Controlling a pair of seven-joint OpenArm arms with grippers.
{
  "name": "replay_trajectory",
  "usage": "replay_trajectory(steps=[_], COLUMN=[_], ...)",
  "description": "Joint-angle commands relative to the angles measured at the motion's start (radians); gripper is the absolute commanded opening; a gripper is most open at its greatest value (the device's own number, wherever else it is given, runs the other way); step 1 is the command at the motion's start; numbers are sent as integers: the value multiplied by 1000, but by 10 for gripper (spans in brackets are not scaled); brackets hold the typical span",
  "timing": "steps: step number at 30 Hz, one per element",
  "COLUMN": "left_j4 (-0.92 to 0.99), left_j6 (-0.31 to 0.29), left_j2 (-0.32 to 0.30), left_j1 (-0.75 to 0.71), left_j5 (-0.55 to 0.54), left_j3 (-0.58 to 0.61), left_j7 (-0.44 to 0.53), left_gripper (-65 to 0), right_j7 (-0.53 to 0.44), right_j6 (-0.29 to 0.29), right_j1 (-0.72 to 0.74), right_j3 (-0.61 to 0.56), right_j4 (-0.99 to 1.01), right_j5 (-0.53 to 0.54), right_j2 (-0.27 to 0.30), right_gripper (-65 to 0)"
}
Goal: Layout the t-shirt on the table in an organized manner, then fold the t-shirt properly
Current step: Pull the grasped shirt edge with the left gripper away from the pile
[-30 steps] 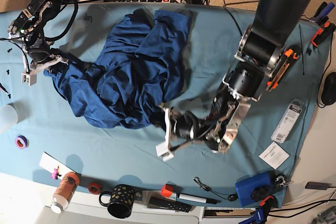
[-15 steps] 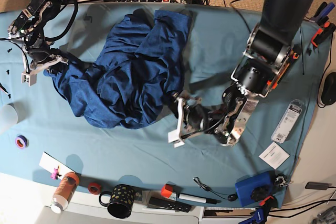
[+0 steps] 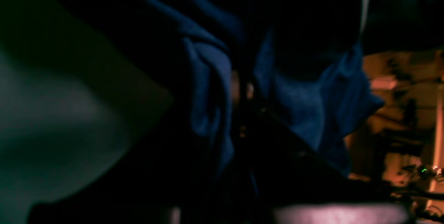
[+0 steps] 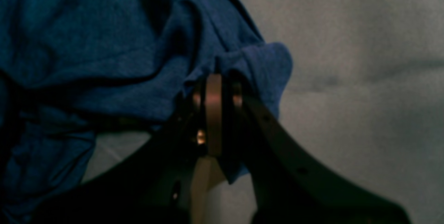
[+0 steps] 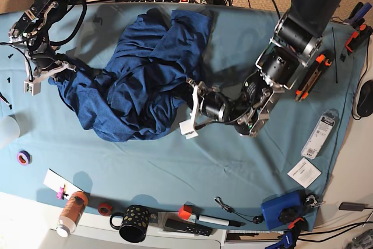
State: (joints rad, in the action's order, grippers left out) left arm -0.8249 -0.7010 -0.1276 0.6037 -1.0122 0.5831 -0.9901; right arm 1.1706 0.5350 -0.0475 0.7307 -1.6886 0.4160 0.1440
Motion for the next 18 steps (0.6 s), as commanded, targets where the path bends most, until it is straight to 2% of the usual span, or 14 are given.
replay_trajectory(steps=[1,7,11,18], left_j4=[-11,-11,-11,-11], left_j6=[3,3,31,31], left_j2=[-3,-3,-3,-3], left_j1=[57,216,311,377], left_j5=[23,94,97,97], left_j3=[-3,-3,-3,-3], left_j7=[2,3,15,52], left_gripper=[-650,-650,-650,-650], right_j7=[-18,-18,-18,-18], right_j6=[-1,-1,-2,-18], right_j1=[8,8,8,8], right_j3=[2,2,2,2], right_j4=[-17,-16,-16,-16], right_j5=[9,9,9,9], right_j2=[14,14,14,14], right_gripper=[-650,-650,-650,-650])
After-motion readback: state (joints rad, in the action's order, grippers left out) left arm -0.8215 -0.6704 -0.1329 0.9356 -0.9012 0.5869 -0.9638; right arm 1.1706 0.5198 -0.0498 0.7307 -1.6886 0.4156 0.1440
